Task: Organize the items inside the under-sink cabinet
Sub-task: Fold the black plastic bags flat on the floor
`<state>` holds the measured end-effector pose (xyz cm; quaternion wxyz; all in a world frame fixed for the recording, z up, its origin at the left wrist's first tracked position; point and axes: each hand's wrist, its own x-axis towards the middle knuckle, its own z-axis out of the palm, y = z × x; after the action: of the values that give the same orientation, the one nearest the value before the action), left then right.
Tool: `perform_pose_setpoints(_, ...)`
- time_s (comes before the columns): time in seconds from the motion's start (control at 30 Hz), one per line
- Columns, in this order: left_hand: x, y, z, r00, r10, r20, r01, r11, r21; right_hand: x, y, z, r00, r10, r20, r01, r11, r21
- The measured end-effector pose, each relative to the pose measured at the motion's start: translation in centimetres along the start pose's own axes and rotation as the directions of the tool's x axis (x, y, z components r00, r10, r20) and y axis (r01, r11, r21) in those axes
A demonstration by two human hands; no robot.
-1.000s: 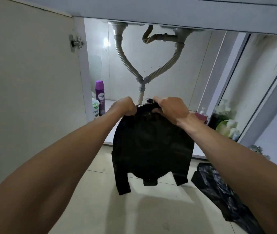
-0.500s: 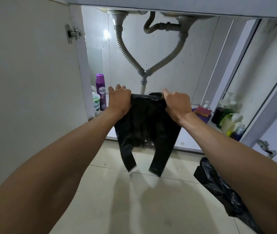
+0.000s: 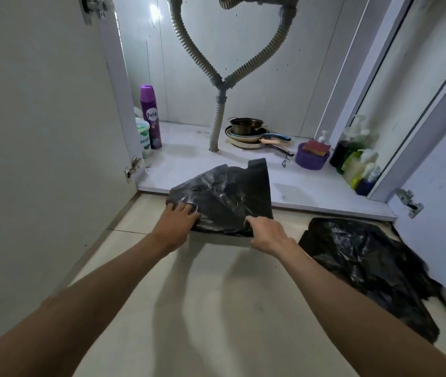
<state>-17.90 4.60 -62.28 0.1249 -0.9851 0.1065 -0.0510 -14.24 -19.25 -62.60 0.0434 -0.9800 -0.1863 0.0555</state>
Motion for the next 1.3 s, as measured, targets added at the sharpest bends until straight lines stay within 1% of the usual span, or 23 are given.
perform_pose_setpoints(0.07, -1.7, 1.4, 1.6, 0.992, 0.043, 0.117, -0.046, 0.999, 0.025, -1.3, 0.4, 2.8, 0.991, 0.041, 0.131, -0.043, 0.999, 0.012)
perform_pose_setpoints(0.13, -2.9, 2.5, 2.7, 0.981, 0.089, 0.170, -0.097, 0.994, 0.040, -2.6, 0.9, 4.9, 0.972, 0.068, 0.227, -0.072, 0.997, 0.011)
perform_pose_setpoints(0.23, -4.4, 3.6, 3.8, 0.961, 0.105, 0.255, -0.109, 0.994, 0.001, -4.2, 1.2, 7.5, 0.932, 0.100, 0.348, -0.113, 0.993, 0.016)
perform_pose_setpoints(0.33, -5.4, 4.5, 5.3, 0.888, 0.125, 0.442, -0.114, 0.992, -0.051, -5.6, 1.2, 9.0, 0.870, 0.137, 0.473, -0.149, 0.989, -0.011)
perform_pose_setpoints(0.4, -6.1, 5.0, 5.7, 0.817, 0.116, 0.565, -0.036, 0.988, -0.149, -6.4, 1.3, 9.4, 0.819, 0.159, 0.551, -0.185, 0.983, -0.009)
perform_pose_setpoints(0.47, -6.6, 5.4, 5.3, 0.720, 0.111, 0.685, 0.038, 0.979, -0.199, -7.0, 1.3, 9.0, 0.760, 0.178, 0.625, -0.203, 0.979, -0.031)
perform_pose_setpoints(0.53, -7.0, 5.7, 4.3, 0.583, 0.129, 0.802, 0.129, 0.960, -0.248, -7.5, 0.9, 7.8, 0.662, 0.205, 0.721, -0.186, 0.977, -0.106)
perform_pose_setpoints(0.57, -7.0, 5.9, 3.5, 0.532, 0.149, 0.834, 0.202, 0.934, -0.296, -7.3, 0.7, 7.0, 0.603, 0.212, 0.769, -0.156, 0.977, -0.147)
perform_pose_setpoints(0.6, -6.9, 5.8, 2.9, 0.510, 0.172, 0.843, 0.299, 0.884, -0.361, -7.1, 0.6, 6.1, 0.534, 0.212, 0.818, -0.136, 0.977, -0.165)
perform_pose_setpoints(0.63, -6.9, 5.8, 2.8, 0.518, 0.187, 0.835, 0.391, 0.816, -0.425, -6.8, 0.6, 5.4, 0.457, 0.207, 0.865, -0.150, 0.976, -0.155)
perform_pose_setpoints(0.67, -6.6, 5.5, 2.7, 0.556, 0.186, 0.810, 0.453, 0.749, -0.483, -6.2, 0.7, 4.8, 0.405, 0.197, 0.893, -0.197, 0.972, -0.125)
perform_pose_setpoints(0.7, -6.5, 5.2, 2.8, 0.607, 0.163, 0.778, 0.485, 0.700, -0.524, -5.7, 0.9, 4.4, 0.385, 0.188, 0.903, -0.253, 0.963, -0.092)
perform_pose_setpoints(0.73, -6.4, 4.8, 3.4, 0.655, 0.104, 0.749, 0.491, 0.695, -0.526, -5.3, 0.9, 4.3, 0.407, 0.179, 0.896, -0.298, 0.953, -0.055)
perform_pose_setpoints(0.77, -6.3, 4.4, 4.2, 0.707, 0.036, 0.706, 0.448, 0.749, -0.487, -4.8, 0.9, 4.4, 0.475, 0.168, 0.864, -0.313, 0.950, -0.012)
perform_pose_setpoints(0.8, -6.3, 4.1, 5.2, 0.741, -0.013, 0.671, 0.387, 0.825, -0.412, -4.5, 0.9, 4.8, 0.579, 0.162, 0.799, -0.295, 0.955, 0.020)
perform_pose_setpoints(0.87, -6.8, 4.1, 6.9, 0.765, -0.038, 0.643, 0.302, 0.902, -0.307, -4.2, 0.5, 6.1, 0.775, 0.148, 0.614, -0.204, 0.979, 0.022)
perform_pose_setpoints(0.9, -7.2, 4.2, 7.5, 0.766, -0.028, 0.642, 0.276, 0.917, -0.289, -4.4, 0.1, 7.0, 0.837, 0.124, 0.533, -0.154, 0.988, 0.012)
perform_pose_setpoints(0.93, -7.7, 4.4, 8.3, 0.766, -0.006, 0.643, 0.248, 0.926, -0.286, -4.8, -0.4, 8.0, 0.870, 0.092, 0.484, -0.112, 0.994, 0.013)
perform_pose_setpoints(0.97, -8.3, 4.7, 8.8, 0.763, 0.020, 0.646, 0.221, 0.931, -0.289, -5.3, -0.8, 9.2, 0.883, 0.055, 0.466, -0.075, 0.997, 0.025)
perform_pose_setpoints(1.03, -9.3, 5.1, 10.4, 0.749, 0.048, 0.661, 0.201, 0.934, -0.295, -6.7, -1.3, 11.5, 0.860, 0.003, 0.510, -0.020, 0.999, 0.027)
perform_pose_setpoints(1.1, -9.8, 5.2, 11.6, 0.743, 0.030, 0.668, 0.231, 0.926, -0.298, -7.7, -0.9, 13.2, 0.833, 0.025, 0.553, -0.007, 0.999, -0.035)
perform_pose_setpoints(1.2, -9.6, 4.5, 11.9, 0.802, -0.060, 0.594, 0.293, 0.907, -0.304, -7.5, 0.6, 13.4, 0.805, 0.154, 0.573, -0.149, 0.987, -0.057)
perform_pose_setpoints(1.3, -8.9, 4.1, 11.6, 0.889, -0.134, 0.438, 0.299, 0.894, -0.333, -6.6, 1.6, 12.8, 0.791, 0.258, 0.554, -0.262, 0.962, -0.074)
